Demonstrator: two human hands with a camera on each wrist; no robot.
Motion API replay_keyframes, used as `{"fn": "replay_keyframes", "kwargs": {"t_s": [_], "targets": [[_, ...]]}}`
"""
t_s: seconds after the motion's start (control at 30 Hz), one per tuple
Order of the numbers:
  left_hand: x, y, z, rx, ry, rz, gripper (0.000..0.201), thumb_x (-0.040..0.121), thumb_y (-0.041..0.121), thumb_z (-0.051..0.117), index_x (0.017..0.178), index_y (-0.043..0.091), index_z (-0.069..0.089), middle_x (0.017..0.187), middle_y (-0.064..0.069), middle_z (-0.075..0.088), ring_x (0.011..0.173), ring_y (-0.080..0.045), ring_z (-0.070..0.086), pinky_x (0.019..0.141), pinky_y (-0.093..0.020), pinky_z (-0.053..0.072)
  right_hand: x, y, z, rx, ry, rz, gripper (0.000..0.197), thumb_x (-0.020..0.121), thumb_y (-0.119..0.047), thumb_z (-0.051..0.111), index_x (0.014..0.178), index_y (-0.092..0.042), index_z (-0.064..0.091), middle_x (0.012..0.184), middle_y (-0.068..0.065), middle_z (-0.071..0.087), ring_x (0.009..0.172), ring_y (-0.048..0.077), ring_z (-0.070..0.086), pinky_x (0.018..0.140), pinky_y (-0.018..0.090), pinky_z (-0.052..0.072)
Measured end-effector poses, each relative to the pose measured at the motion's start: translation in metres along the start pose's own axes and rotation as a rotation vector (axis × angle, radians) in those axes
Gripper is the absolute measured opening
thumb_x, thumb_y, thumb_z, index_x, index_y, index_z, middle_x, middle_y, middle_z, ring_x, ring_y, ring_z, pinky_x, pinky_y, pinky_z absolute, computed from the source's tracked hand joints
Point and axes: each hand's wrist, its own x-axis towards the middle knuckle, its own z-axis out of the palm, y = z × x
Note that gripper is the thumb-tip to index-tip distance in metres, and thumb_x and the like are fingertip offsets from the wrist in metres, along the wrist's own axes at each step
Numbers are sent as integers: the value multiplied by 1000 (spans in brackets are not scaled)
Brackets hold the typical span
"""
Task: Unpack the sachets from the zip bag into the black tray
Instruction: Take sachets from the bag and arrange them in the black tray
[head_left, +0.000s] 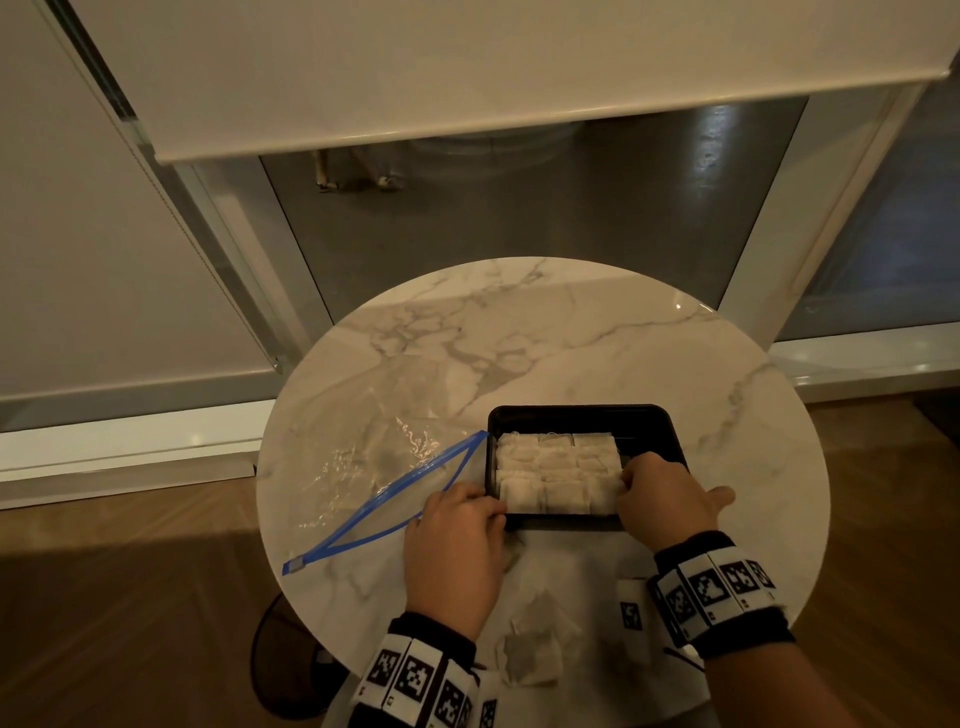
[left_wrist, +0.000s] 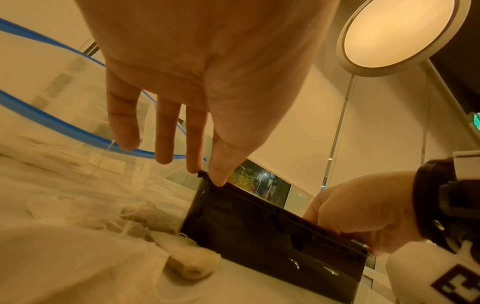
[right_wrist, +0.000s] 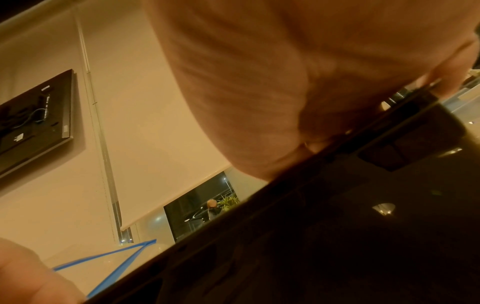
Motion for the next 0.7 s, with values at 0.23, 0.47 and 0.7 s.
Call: {"fn": "replay_keyframes", "kwargs": {"t_s": [0.23,0.47,0.7], "targets": [[0,0,-3,-12,-6,-2,21,97,38,57,113,38,71,118,18,62,111,-6,53,95,-32,49,1,1,2,26,-4,-1,17,81,-12,54,92,-25,60,74,-7,56,65,16,46,104,52,26],[0,0,-3,-19,-10,0,22,97,39,56,114,38,71,118,19,61,111,-5,52,95,-31,49,1,3,4,60,42,-23,24,82,-12,56,97,-31,62,76,-9,56,74,19,49,102,48,28],[-1,1,-2,-20,2,-3,21,97,37,57,112,38,71,118,19,61,110,-5,52,95,-31,49,6,3,12,19,81,-87,21,87,-16,55,94,-32,66,81,-10,63,76,17,56,99,49,29]]}}
